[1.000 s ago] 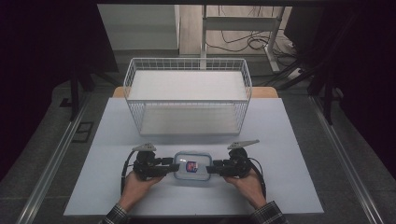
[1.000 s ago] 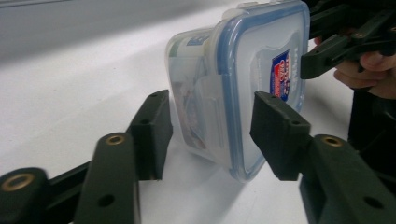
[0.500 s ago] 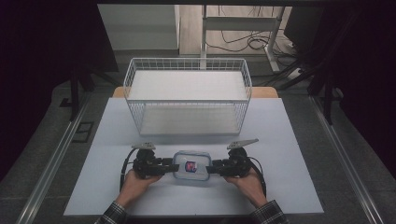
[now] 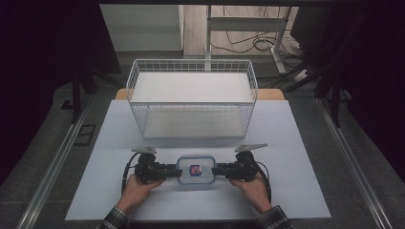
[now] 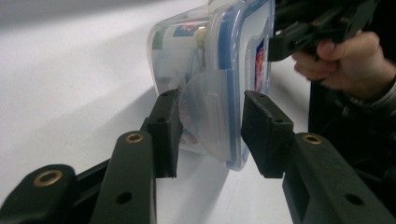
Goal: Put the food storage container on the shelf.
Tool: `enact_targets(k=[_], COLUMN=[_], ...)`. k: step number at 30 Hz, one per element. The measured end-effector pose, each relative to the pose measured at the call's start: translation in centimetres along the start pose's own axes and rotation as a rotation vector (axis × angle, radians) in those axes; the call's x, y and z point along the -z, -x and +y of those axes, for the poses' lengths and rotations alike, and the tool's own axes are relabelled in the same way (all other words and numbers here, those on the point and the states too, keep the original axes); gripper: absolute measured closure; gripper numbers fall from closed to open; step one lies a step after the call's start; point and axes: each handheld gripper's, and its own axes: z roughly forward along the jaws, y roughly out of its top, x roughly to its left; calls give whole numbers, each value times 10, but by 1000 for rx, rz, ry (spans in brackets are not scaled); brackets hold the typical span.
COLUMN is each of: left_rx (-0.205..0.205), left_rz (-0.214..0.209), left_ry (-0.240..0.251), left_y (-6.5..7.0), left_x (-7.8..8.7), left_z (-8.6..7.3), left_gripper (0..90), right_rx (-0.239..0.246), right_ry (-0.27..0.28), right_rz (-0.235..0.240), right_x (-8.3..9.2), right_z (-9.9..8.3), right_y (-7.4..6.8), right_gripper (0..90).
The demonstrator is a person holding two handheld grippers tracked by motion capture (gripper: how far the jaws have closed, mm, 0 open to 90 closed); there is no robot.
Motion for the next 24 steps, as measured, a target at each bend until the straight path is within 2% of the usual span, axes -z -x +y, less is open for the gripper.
enact_targets(k=[3, 6, 7, 10, 12, 15, 20, 24], left_rx=[25, 11, -19, -18, -19, -3, 44, 59], left_rz=[-11, -12, -4, 2, 3, 3, -23, -46], left_ry=[6, -1, -9, -10, -7, 5, 32, 57], left_y=[-2, -2, -1, 0, 0, 0, -4, -4], left_x=[0, 0, 0, 0, 0, -1, -1, 3], left_z=[0, 0, 1, 2, 1, 1, 2, 6], left_gripper=[581, 583, 584, 584, 584, 584, 586, 585], right_rx=[-2, -15, -18, -32, -36, -29, -56, -64], right_ry=[4, 0, 0, -10, -5, -6, 8, 44], right_rz=[-11, -1, 17, 41, 24, 12, 32, 56], right_x=[-1, -3, -5, -9, -10, -8, -5, 0], right_z=[1, 1, 1, 1, 2, 2, 1, 5], right_y=[-1, 2, 5, 6, 4, 2, 4, 3], right_gripper=[633, 583, 533, 507, 521, 526, 541, 559])
